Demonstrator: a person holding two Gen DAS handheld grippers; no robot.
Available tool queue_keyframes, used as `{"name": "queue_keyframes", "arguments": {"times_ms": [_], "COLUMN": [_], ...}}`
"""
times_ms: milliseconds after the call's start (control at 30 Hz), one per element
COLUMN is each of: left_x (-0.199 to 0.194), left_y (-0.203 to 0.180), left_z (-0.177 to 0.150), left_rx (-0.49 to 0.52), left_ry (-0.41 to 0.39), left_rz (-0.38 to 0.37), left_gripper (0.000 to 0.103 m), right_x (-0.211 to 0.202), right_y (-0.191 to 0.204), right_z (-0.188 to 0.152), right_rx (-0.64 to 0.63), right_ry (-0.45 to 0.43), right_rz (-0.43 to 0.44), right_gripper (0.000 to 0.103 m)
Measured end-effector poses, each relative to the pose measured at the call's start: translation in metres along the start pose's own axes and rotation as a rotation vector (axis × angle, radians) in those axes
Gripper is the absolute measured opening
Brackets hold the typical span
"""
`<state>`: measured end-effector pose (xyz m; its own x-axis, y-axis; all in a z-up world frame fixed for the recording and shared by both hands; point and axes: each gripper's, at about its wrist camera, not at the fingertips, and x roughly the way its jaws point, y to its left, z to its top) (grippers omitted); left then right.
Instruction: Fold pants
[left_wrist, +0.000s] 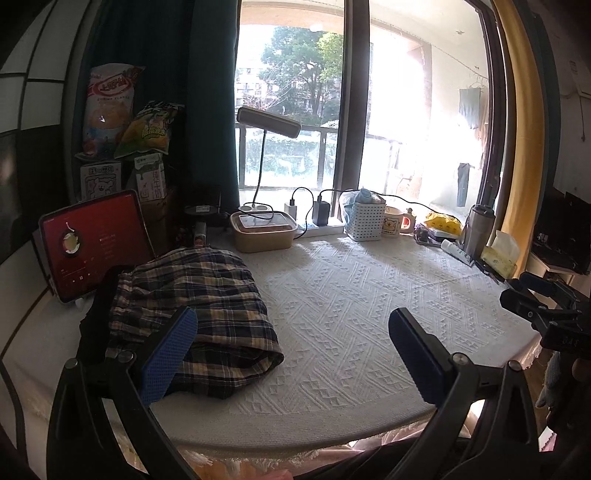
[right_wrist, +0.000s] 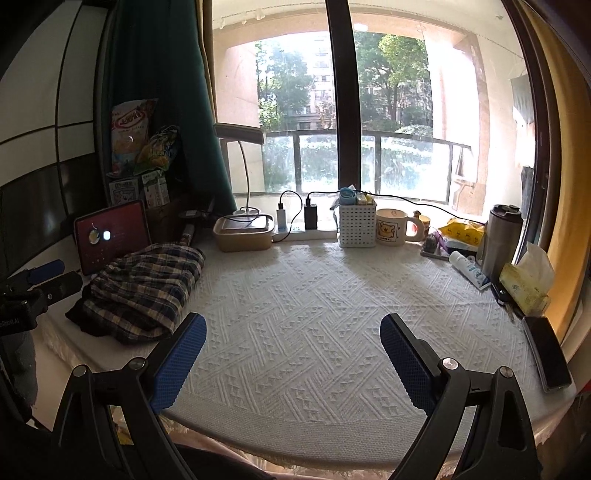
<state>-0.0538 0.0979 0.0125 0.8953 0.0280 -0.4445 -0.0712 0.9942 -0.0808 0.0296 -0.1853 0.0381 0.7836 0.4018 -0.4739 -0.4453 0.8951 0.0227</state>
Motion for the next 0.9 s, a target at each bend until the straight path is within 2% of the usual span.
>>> {"name": "queue_keyframes", "arguments": {"times_ms": [900], "left_x": [0.0047], "left_y": [0.0042], "left_z": [-0.0027], "left_rx": [0.0], "left_ry": [0.017], "left_rz": [0.001], "left_gripper": [0.102], "right_x": [0.0086], "right_y": [0.0059], "right_z": [-0.005], "right_rx": [-0.009], "right_ry": [0.028], "right_rz": [0.004], "right_gripper": [0.096]}}
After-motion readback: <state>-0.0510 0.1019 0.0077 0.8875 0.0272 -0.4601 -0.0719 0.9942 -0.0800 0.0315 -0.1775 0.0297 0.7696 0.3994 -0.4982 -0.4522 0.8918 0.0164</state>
